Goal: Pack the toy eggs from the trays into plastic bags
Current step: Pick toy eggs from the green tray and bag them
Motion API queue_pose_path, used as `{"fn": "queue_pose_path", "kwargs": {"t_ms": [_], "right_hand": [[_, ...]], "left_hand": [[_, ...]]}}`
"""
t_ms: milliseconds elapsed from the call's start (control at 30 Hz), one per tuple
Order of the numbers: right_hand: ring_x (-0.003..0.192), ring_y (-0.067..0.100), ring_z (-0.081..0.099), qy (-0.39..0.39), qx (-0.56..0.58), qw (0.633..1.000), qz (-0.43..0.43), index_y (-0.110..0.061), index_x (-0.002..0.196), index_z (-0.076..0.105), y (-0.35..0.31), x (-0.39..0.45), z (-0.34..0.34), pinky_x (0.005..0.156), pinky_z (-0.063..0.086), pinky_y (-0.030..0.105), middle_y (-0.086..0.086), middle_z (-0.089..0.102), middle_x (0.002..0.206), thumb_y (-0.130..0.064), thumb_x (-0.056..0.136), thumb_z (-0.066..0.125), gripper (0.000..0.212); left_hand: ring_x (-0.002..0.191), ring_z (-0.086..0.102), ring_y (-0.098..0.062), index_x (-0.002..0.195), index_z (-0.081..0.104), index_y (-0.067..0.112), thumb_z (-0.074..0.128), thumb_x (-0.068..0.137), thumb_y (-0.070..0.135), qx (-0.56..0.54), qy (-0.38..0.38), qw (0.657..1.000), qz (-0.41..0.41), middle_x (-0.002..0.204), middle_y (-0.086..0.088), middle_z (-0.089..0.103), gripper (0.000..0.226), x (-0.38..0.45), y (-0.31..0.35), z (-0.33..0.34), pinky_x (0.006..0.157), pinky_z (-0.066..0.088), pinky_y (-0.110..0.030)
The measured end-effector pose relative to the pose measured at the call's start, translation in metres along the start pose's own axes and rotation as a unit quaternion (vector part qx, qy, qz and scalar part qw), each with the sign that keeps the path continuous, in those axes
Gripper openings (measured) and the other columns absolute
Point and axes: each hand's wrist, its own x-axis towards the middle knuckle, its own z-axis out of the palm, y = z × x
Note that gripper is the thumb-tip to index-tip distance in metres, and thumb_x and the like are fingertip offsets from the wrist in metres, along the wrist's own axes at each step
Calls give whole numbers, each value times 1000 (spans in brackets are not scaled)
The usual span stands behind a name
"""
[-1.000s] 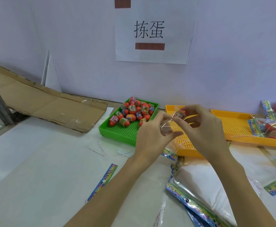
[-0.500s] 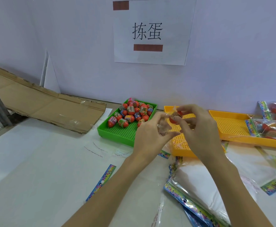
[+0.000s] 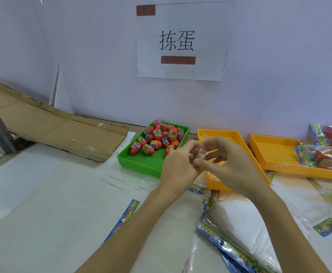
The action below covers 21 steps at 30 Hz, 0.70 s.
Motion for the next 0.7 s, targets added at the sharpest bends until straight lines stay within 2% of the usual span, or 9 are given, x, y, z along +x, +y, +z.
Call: {"fn": "queue_pose_path", "kwargs": {"t_ms": [100,133,267,333,400,467,533,600,700], "right_hand": [[88,1,70,65,42,997,10,-26,100,67,0,1,3,75,56,16,-15,72,96,-19,84,85,26],[87,1,71,84,53,995,12,-24,99,68,0,1,4,75,57,17,-13,73,95,-17,84,85,24],[83,2,74,98,86,991,19,-17,97,72,0,1,3,75,61,20,-10,76,91,-18,86,83,16],[85,3,74,79,62,995,22,-19,98,76,1,1,4,77,61,23,-8,78,90,-19,91,79,8],[88,2,73,29,46,998,25,-21,98,80,0,1,6,80,60,22,-10,79,90,-20,94,74,6],[92,-1,71,-19,47,998,33,-22,98,82,-1,-1,9,82,56,17,-13,79,93,-22,96,73,9],[93,-4,69,-33,49,998,33,-23,98,81,-2,-1,10,80,53,12,-15,78,94,-21,97,71,11],[93,-1,70,-22,77,996,32,-22,98,80,-2,-1,9,79,52,12,-13,78,93,-18,99,68,13],[92,4,72,11,80,996,29,-20,98,78,-1,0,4,79,57,20,-9,79,91,-20,99,69,9]], "left_hand": [[75,68,2,119,66,26,82,83,19,-52,-37,998,-22,88,13,72,40,2,3,0,65,54,-19],[79,69,3,122,65,26,83,83,21,-80,-55,995,-33,93,14,73,43,3,4,-1,70,56,-20],[96,73,-14,126,68,18,76,93,18,-145,-89,983,-60,107,2,75,34,9,5,-11,87,61,-42],[97,72,-24,121,71,16,74,94,13,-128,-94,986,-47,104,-3,75,27,9,5,-15,87,59,-51],[95,72,-25,118,72,14,70,92,4,-103,-98,989,-33,102,-4,76,28,8,6,-16,84,58,-52],[95,73,-21,119,72,11,66,88,-6,-81,-100,991,-20,102,-4,76,36,7,4,-15,86,59,-50],[95,74,-20,120,71,11,67,86,-6,-69,-94,993,-14,102,-3,77,38,7,2,-14,89,59,-49],[91,73,-14,120,70,14,73,88,4,-82,-84,993,-22,101,1,77,34,8,0,-15,85,61,-42],[74,72,-8,115,71,18,81,88,24,-103,-103,988,-43,93,3,77,30,8,2,-18,70,61,-29]]}}
